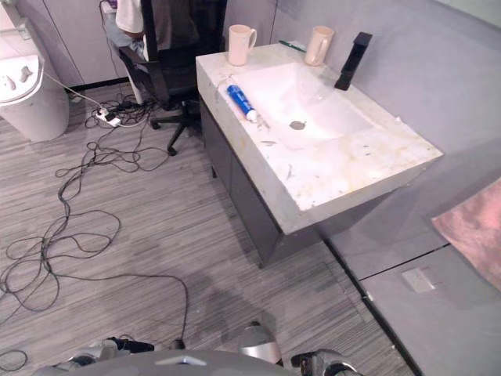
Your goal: Organize the bathroom.
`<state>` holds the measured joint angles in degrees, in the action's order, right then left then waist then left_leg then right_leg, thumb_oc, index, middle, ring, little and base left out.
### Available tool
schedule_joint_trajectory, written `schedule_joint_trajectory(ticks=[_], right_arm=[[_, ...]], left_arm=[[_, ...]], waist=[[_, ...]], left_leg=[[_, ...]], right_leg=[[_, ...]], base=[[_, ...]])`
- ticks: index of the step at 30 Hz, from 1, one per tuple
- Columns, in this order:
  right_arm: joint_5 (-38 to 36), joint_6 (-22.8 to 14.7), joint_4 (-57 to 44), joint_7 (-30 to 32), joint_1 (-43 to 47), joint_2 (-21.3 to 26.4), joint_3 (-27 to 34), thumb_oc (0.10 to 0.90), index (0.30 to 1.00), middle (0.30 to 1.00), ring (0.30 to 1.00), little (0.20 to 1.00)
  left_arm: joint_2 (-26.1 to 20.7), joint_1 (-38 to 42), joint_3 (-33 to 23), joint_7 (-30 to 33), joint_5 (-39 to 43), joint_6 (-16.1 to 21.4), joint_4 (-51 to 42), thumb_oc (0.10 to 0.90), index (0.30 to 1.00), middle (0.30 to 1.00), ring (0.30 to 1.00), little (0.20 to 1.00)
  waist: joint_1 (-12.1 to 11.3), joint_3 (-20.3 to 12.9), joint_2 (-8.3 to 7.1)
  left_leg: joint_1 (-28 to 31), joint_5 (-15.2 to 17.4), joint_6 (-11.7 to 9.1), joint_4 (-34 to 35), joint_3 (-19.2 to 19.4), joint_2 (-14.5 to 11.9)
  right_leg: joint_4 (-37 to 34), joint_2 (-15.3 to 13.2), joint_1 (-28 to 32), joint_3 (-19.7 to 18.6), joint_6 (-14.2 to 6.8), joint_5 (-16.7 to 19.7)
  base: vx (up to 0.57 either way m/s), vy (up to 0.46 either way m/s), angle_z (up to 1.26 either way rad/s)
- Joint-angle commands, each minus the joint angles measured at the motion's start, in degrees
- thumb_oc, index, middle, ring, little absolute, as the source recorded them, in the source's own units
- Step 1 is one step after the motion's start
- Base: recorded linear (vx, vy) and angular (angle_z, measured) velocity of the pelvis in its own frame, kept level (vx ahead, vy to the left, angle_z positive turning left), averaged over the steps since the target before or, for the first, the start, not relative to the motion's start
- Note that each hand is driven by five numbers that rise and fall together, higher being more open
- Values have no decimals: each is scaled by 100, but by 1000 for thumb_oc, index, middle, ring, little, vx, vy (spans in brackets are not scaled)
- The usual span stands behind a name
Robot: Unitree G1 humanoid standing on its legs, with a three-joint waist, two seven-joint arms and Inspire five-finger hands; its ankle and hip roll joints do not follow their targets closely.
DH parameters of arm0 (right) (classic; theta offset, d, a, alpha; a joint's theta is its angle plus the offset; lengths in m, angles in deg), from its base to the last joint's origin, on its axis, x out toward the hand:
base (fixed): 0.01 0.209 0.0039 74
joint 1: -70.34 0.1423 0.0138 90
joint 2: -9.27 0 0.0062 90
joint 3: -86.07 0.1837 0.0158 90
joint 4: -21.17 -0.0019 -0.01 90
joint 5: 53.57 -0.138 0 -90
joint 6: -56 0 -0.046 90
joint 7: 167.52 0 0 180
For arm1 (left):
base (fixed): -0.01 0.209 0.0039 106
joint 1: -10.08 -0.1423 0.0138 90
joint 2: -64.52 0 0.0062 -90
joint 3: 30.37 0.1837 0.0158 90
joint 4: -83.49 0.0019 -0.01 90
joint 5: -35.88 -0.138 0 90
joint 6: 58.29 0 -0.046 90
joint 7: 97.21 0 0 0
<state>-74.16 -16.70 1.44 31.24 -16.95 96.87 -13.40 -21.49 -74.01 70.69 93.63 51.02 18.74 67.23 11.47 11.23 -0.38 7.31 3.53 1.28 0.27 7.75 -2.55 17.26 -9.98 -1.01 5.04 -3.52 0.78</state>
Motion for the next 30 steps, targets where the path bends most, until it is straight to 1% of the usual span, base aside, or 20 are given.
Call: schedule_joint_trajectory(ticks=[1,5,6,7,9,11,12,14,16,17,19,20,22,24,25,26,27,28,29,30], right_arm=[[511,-66,182,-362,105,401,33,800,900,900,900,900],[-22,-306,215,-110,88,371,-1,800,900,900,900,900],[-115,-421,216,67,49,352,49,800,900,900,900,900],[-115,-420,209,77,39,341,47,800,900,900,900,900],[-107,-361,119,165,-24,294,20,800,900,900,900,900],[-173,-314,64,149,-84,323,26,800,900,900,900,900],[-159,-297,61,152,-105,315,38,800,900,900,900,900],[-193,-290,67,181,-133,306,32,800,900,900,900,900],[-141,-271,179,114,-256,332,166,800,900,900,900,900],[-323,-246,247,155,-294,337,208,800,900,900,900,900],[-490,-256,313,122,-328,344,243,800,900,900,900,900],[-454,-219,334,48,-348,327,279,800,900,900,900,900],[-554,-232,378,41,-297,297,201,800,900,900,900,900],[-506,-197,377,9,-231,302,175,800,900,900,900,900],[-385,-198,371,-5,-163,315,127,800,900,900,900,900],[-385,-198,372,-5,-163,313,127,800,900,900,900,900],[-371,-209,389,-14,-109,321,96,800,900,900,900,900],[-399,-309,461,30,-1,318,22,800,900,900,900,900],[-399,-309,462,30,0,316,22,800,900,900,900,900],[-340,-364,488,57,57,308,-22,800,900,900,900,900]], left_arm=[[-51,-38,260,129,-234,-102,127,800,900,900,900,900],[-122,-9,347,64,-294,-178,126,800,900,900,900,900],[-110,27,332,171,-183,-72,73,800,900,900,900,900],[-98,68,353,175,-189,-56,43,800,900,900,900,900],[-54,178,450,179,-264,23,-93,800,900,900,900,900],[-33,241,522,266,-179,67,-136,800,900,900,900,900],[-24,264,531,314,-152,101,-147,800,900,900,900,900],[-14,268,539,340,-152,143,-158,800,900,900,900,900],[42,266,594,446,-164,194,-221,800,900,900,900,900],[61,273,636,362,-231,228,-260,800,900,900,900,900],[100,318,657,275,-582,308,-273,800,900,900,900,900],[118,374,750,281,-656,333,-324,800,900,900,900,900],[161,437,737,315,-508,245,-356,800,900,900,900,900],[186,439,652,366,-562,185,-376,800,900,900,900,900],[162,413,562,442,-580,141,-412,800,900,900,900,900],[160,413,562,442,-580,141,-412,800,900,900,900,900],[120,393,515,479,-514,102,-429,800,900,900,900,900],[29,292,513,547,-178,-15,-482,800,900,900,900,900],[27,292,513,547,-178,-15,-483,800,900,900,900,900],[-20,199,508,585,-84,-43,-479,800,900,900,900,900]], waist=[[4,-169,341],[116,-81,389],[268,-33,320],[311,-31,308],[435,-57,166],[534,-100,3],[559,-111,-36],[596,-120,-39],[772,-220,108],[854,-295,191],[938,-350,267],[1008,-365,334],[928,-374,245],[818,-373,71],[632,-306,-72],[632,-317,-78],[533,-296,-153],[324,-265,-152],[323,-273,-158],[207,-286,-135]], left_leg=[[-150,160,133,-294,290,-100],[-53,260,210,-276,246,11],[112,330,253,-201,189,262],[151,331,258,-175,199,329],[337,424,229,-129,184,652],[492,574,167,-138,128,952],[586,672,148,-149,112,1061],[670,769,142,-180,87,1126],[983,809,70,-192,-172,1313],[1016,592,-68,-329,-284,1345],[984,298,-226,-619,-307,1324],[799,-514,-559,-1379,-361,1221],[271,-870,-657,-2341,-365,1193],[-274,-687,-499,-2902,-182,1017],[-705,-240,-282,-3106,-19,694],[-713,-251,-281,-3096,-17,701],[-879,-27,-138,-2945,-15,536],[-900,219,2,-1834,-368,270],[-900,202,3,-1814,-366,277],[-858,155,-25,-1261,-760,104]], right_leg=[[2227,-215,-1173,-419,-334,270],[2767,237,-1687,-469,-390,407],[2251,574,-1815,-192,-469,442],[2006,645,-1781,-99,-472,365],[469,845,-1445,265,-461,201],[-643,1037,-1381,580,-528,527],[-833,1088,-1419,767,-529,637],[-813,1146,-1487,816,-497,657],[-749,1387,-1348,579,-272,474],[-760,1497,-1267,458,-153,406],[-891,1589,-1117,309,-56,374],[-1065,1663,-849,128,47,390],[-1215,1576,-518,-81,101,333],[-1188,1374,-314,-182,99,233],[-1101,1217,-155,-233,96,129],[-1101,1209,-167,-234,95,132],[-1047,1110,-116,-262,89,62],[-969,1053,-32,-447,25,-106],[-971,1046,-40,-449,24,-102],[-1004,1053,5,-670,-28,-174]], base=[[240,297,2],[229,199,-5],[384,219,-1],[553,255,11],[466,151,28],[500,133,16],[496,140,-5],[309,95,-20],[506,169,-20],[468,183,12],[331,150,17],[328,141,12],[320,144,10],[303,165,-45],[253,158,-59],[234,192,-80],[268,338,-123],[269,338,-134],[310,408,-127],[199,237,-111]])
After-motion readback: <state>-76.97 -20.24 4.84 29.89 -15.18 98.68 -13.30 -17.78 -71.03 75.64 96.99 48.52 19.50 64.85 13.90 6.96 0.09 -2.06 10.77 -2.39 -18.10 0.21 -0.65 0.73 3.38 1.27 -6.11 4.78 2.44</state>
